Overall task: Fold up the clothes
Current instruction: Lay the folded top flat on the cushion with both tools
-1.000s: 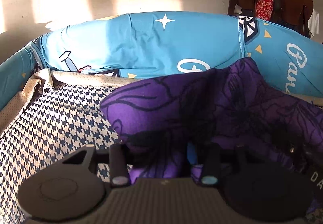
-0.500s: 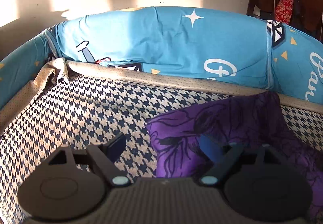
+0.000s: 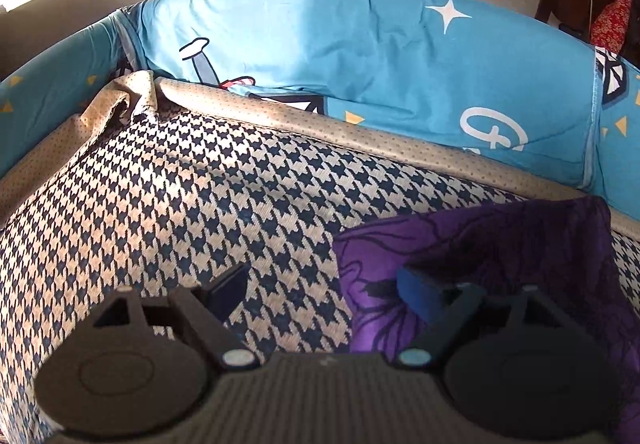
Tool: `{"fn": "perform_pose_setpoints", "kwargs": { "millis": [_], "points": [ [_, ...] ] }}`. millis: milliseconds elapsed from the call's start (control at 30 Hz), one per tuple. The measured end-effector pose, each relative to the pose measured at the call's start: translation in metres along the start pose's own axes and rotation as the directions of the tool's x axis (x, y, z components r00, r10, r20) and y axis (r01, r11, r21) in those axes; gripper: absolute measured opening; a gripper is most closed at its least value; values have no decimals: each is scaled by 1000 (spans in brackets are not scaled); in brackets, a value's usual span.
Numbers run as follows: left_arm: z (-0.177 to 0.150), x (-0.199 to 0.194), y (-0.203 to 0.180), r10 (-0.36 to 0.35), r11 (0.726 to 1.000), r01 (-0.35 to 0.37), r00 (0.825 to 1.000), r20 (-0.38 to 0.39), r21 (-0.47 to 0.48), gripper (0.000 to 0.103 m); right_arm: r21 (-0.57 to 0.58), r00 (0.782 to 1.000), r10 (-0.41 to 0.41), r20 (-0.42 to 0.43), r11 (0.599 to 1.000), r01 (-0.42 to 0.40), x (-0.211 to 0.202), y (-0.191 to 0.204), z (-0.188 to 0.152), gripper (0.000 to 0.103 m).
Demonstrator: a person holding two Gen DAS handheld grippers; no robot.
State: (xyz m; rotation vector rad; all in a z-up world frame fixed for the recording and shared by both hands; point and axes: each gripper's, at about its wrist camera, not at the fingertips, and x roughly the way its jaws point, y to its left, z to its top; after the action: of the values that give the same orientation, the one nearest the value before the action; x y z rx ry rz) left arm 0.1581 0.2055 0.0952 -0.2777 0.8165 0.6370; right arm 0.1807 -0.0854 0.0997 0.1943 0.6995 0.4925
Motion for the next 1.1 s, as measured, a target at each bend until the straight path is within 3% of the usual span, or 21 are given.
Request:
{"fn": "perform_pose_setpoints", "kwargs": {
  "millis": [200, 333, 600, 767, 900, 1100],
  "points": [
    [3, 13, -1, 18, 1000, -18, 1000, 0, -8, 90, -9, 994, -31, -107, 999, 30, 16, -3, -11, 30],
    [3, 23, -3, 37, 999, -37, 999, -9, 0, 92, 72, 979, -103, -176, 991, 117, 33, -22, -17, 29],
    [2, 37, -6, 58, 998, -57, 998, -24, 19, 96, 134, 970, -142, -195, 976, 170, 41, -36, -18, 29],
    [5, 37, -2, 50, 999, -50, 998, -38, 8, 98, 100, 970, -153, -187, 980, 174, 37, -32, -17, 29],
    [7, 15, -2, 42, 999, -42, 999, 2, 29, 96, 46, 974, -177, -144, 982, 185, 27, -30, -12, 29],
    [-4, -22, -3, -27, 997, 27, 1000, 10, 74, 96, 44, 988, -73, -133, 996, 80, 16, -30, -6, 29]
  ]
}}
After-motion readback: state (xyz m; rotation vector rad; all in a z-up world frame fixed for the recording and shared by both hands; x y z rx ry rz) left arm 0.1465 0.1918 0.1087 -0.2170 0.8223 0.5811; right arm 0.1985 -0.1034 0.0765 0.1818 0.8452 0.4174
